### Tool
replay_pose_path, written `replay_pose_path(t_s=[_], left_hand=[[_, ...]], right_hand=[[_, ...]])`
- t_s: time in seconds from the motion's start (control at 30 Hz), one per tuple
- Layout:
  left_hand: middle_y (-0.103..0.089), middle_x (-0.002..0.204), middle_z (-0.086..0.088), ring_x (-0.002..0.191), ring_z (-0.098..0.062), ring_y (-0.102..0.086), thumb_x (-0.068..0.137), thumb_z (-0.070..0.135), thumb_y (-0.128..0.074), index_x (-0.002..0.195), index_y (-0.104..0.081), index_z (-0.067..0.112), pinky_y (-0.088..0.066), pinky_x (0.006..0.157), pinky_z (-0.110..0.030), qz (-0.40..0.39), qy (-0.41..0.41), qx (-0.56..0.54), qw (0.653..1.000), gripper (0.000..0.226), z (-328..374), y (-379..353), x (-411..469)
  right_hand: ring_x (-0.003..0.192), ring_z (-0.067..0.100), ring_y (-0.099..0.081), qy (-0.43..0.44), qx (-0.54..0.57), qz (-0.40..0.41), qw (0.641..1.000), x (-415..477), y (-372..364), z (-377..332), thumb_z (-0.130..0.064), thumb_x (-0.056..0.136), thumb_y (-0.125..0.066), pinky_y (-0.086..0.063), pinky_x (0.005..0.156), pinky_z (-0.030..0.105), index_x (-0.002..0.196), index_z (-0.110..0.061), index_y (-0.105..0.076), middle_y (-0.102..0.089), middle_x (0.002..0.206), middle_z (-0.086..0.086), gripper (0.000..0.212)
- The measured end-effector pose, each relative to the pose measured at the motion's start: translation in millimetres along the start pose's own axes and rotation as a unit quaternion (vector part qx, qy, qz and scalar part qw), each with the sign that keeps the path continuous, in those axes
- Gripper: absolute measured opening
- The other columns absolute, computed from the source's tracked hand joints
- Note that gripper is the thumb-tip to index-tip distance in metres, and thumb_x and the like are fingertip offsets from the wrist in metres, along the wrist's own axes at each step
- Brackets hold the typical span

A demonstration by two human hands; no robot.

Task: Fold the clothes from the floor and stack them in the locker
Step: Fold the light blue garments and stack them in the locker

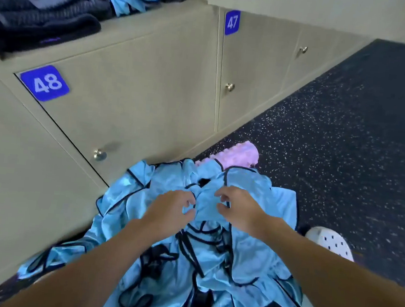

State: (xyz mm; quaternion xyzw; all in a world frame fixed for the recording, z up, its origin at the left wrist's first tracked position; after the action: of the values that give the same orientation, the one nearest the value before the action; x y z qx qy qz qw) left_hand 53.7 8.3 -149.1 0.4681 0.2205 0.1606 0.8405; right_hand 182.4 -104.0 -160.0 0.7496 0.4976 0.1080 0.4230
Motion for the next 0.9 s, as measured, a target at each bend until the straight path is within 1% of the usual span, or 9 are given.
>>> replay_pose_path(t_s=[0.17,0.3,0.43,0.47,0.53,0.6,0.7,0.8,0.9], left_hand=[[-0.064,0.114,0.002,0.108,-0.014,-0.059,0.096,0.028,-0.064,0.115,-0.067,0.016,-0.046,0.094,-0.029,-0.07,-0.059,-0.024,0.996,0.023,13,-74,-19],[-0.06,0.117,0.005,0.111,-0.012,-0.053,0.096,0.036,-0.064,0.123,-0.064,0.02,-0.042,0.095,-0.024,-0.085,-0.087,-0.023,0.992,0.032,22,-113,-24],[-0.048,0.132,0.005,0.126,-0.016,-0.043,0.095,0.037,-0.064,0.135,-0.056,0.021,-0.035,0.107,-0.032,-0.058,-0.105,-0.009,0.993,0.044,33,-133,-18],[-0.043,0.139,0.004,0.132,-0.017,-0.038,0.095,0.039,-0.064,0.139,-0.052,0.022,-0.032,0.112,-0.035,-0.054,-0.108,0.01,0.993,0.049,37,-135,-16],[-0.029,0.154,0.004,0.144,-0.018,-0.024,0.095,0.044,-0.061,0.146,-0.044,0.028,-0.024,0.118,-0.039,-0.049,-0.105,0.052,0.992,0.056,42,-139,-11],[-0.02,0.161,0.005,0.148,-0.017,-0.015,0.094,0.047,-0.061,0.148,-0.039,0.032,-0.018,0.119,-0.041,-0.048,-0.103,0.066,0.991,0.06,46,-141,-6],[-0.024,0.162,0.009,0.148,-0.014,-0.018,0.092,0.051,-0.063,0.151,-0.036,0.035,-0.015,0.119,-0.04,-0.071,-0.108,0.048,0.99,0.067,52,-141,-1],[-0.056,0.138,0.012,0.128,-0.013,-0.047,0.087,0.047,-0.071,0.148,-0.042,0.033,-0.024,0.111,-0.034,-0.126,-0.115,0.044,0.984,0.069,55,-144,-2],[-0.069,0.103,0.009,0.102,-0.015,-0.059,0.091,0.04,-0.069,0.122,-0.063,0.027,-0.03,0.103,-0.032,-0.151,-0.121,0.121,0.974,0.034,48,-147,-8]], right_hand=[[0.121,0.022,-0.049,-0.059,-0.021,-0.038,0.997,-35,-55,58,-0.024,0.094,-0.06,-0.042,0.098,0.032,0.131,-0.015,-0.056,-0.054,0.126,0.005,0.039],[0.13,0.022,-0.038,-0.105,-0.07,-0.005,0.992,-63,-69,96,-0.037,0.09,-0.063,-0.035,0.107,0.038,0.138,-0.024,-0.048,-0.045,0.135,0.001,0.052],[0.143,0.03,-0.022,-0.18,-0.106,0.077,0.975,-79,-61,123,-0.04,0.094,-0.059,-0.024,0.114,0.042,0.15,-0.026,-0.028,-0.021,0.156,0.011,0.066],[0.14,0.031,-0.028,-0.209,-0.054,0.094,0.972,-80,-59,131,-0.035,0.094,-0.06,-0.03,0.111,0.041,0.151,-0.025,-0.028,-0.023,0.156,0.014,0.067],[0.113,0.028,-0.051,-0.235,0.074,0.106,0.963,-81,-62,140,-0.017,0.094,-0.059,-0.044,0.086,0.028,0.146,-0.02,-0.039,-0.046,0.139,0.017,0.056],[0.092,0.024,-0.059,-0.227,0.115,0.129,0.958,-83,-65,140,-0.003,0.094,-0.052,-0.042,0.066,0.021,0.129,-0.012,-0.058,-0.063,0.114,0.014,0.037],[0.075,0.016,-0.058,-0.204,0.157,0.152,0.954,-87,-69,130,0.003,0.091,-0.05,-0.041,0.059,0.011,0.103,-0.01,-0.07,-0.067,0.092,0.004,0.027],[0.065,0.014,-0.056,-0.186,0.214,0.132,0.95,-87,-67,115,0.0,0.09,-0.056,-0.043,0.052,0.012,0.091,-0.017,-0.064,-0.062,0.076,-0.001,0.018],[0.054,0.01,-0.045,-0.182,0.256,0.092,0.945,-89,-67,110,-0.002,0.093,-0.056,-0.039,0.045,0.018,0.107,-0.016,-0.055,-0.053,0.07,-0.001,0.02]])
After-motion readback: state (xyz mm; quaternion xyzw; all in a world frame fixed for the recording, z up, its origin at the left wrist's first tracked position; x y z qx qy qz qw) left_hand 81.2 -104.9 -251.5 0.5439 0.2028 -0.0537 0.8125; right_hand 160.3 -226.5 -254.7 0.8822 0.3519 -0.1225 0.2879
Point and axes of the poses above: each hand's wrist, its own x-axis towards the middle knuckle, its own y-axis out of the back of the hand, z = x × y, the point moved 6 cm from there along x, towards the middle knuckle
